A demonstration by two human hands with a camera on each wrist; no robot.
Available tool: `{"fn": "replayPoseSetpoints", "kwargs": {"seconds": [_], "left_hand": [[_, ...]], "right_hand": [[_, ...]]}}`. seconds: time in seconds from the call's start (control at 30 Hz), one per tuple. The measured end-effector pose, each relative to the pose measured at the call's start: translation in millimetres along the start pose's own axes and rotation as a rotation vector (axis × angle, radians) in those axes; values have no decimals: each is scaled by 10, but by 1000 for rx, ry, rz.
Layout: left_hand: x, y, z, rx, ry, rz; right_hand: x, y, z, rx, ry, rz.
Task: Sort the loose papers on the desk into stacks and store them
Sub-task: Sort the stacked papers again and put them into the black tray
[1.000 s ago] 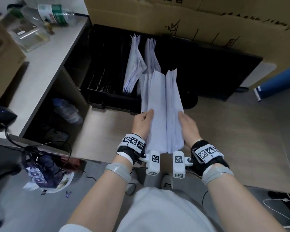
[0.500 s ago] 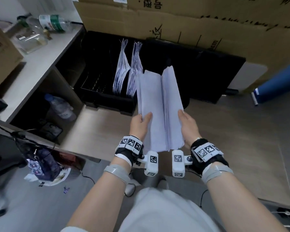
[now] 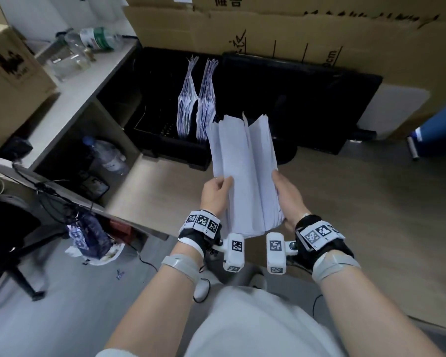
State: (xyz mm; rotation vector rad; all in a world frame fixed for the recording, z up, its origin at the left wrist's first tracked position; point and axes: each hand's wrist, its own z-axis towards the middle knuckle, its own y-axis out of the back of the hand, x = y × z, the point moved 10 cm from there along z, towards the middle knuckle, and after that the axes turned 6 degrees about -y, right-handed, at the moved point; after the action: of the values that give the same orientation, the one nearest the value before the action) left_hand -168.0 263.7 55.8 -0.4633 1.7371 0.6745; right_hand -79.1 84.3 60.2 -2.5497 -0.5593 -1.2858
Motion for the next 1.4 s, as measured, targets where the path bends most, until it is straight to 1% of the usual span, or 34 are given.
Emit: {"fn": "replayPoseSetpoints", "kwargs": {"seconds": [0.13,0.27,0.4,0.5,0.6,0.67,0.73,0.8,0.9,0.97,1.0,1.07,1.13,1.2,1.27,1.33,1.37,1.4], "left_hand": [[3,35,-10,-57,4,21],[15,39,4,-43,8,-52],[52,106,34,-50,9,-67],[52,262,72,-95,-11,-17],[88,450,116,-146,-6,28],[108,545,159,-130,-12,1],[134,582,204,-64,1,-111],[98,697,242,-27,-20,-138],[46,1029,358,-41,-113,-63],[50,1294,455,-73,-160,-9],[69,1410,513,-82,-164,-21],[116,1635,636,-98,-112,-79],[114,1856,747,-141,-54,-141],[78,2067,853,-197,-18,-129],[65,2266,986,-234,-40,-116],[70,2379,1134,-210,-80,-67],[149,2398,1191,-177,-56,-44],[254,2386,1213,-141,-3,-31]], "right_hand": [[10,-61,32,81,38,6],[49,-116,58,90,52,2],[53,-236,94,110,41,-15],[58,-354,121,133,19,8],[91,-478,144,126,-2,25],[94,-578,163,123,2,10],[106,-685,162,120,8,-3],[102,-794,190,103,2,2],[101,-1005,276,68,-45,28],[91,-1176,358,40,-61,-47],[112,-1259,388,9,-40,-90],[181,-1401,426,-82,11,-119],[267,-1530,431,-158,49,-68],[410,-1689,415,-170,119,-36],[494,-1842,416,-152,162,-24],[461,-1936,452,-167,151,-20],[388,-1957,488,-195,121,-30],[298,-1982,522,-215,90,-46]]}}
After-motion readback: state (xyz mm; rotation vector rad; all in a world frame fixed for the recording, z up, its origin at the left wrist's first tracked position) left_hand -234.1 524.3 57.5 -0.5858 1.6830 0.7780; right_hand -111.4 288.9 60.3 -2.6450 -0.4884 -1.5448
